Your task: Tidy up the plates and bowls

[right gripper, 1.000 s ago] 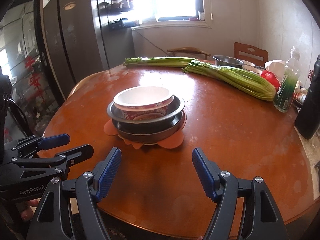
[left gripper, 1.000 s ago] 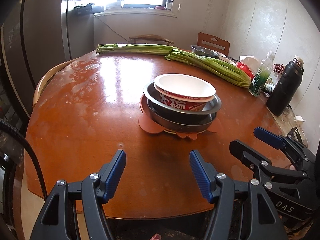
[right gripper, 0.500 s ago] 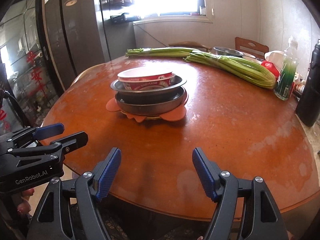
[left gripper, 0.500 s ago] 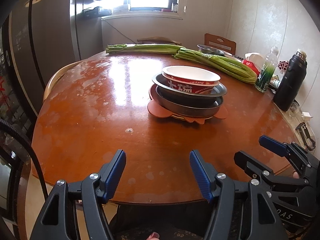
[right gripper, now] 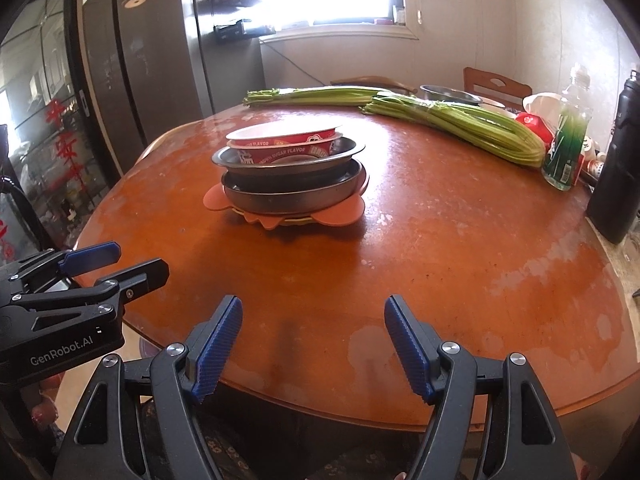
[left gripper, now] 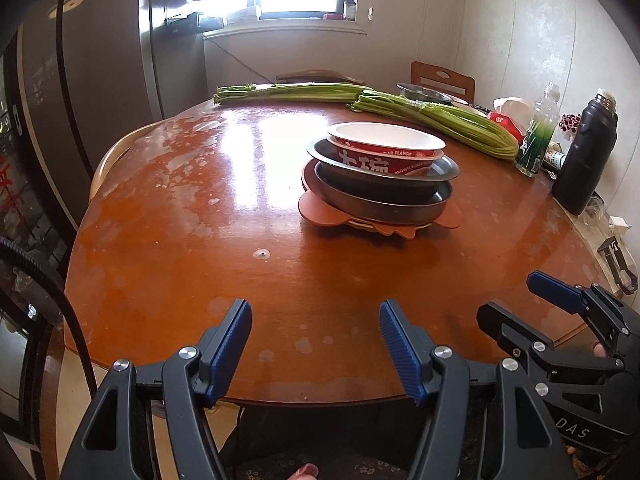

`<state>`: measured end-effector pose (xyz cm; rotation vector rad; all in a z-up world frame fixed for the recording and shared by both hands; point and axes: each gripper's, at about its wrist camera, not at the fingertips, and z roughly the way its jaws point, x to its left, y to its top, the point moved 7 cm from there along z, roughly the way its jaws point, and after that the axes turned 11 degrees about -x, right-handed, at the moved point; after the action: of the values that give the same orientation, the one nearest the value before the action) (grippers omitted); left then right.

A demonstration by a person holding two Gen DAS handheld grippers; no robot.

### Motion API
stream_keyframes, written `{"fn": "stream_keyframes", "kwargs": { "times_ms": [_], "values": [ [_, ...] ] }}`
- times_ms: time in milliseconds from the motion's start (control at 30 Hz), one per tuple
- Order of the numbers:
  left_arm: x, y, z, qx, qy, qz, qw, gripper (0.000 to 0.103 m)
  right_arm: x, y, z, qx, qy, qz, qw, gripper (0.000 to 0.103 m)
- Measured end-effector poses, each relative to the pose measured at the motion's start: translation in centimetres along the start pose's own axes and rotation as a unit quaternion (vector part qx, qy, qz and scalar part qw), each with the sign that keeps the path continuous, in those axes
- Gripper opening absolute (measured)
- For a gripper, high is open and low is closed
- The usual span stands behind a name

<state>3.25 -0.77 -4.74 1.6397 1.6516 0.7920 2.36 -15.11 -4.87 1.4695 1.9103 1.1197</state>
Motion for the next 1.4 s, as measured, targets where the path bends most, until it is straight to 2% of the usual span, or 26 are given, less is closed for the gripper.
{"fn": "stream_keyframes", "kwargs": {
  "times_ms": [1400],
  "values": [
    [0.5, -0.9, 1.0, 0.019, 0.015, 0.006, 0.9997, 0.066, -0.2, -0.3, 0.4, 0.001, -0.008, 0.008, 1.0, 0.075]
  ]
}}
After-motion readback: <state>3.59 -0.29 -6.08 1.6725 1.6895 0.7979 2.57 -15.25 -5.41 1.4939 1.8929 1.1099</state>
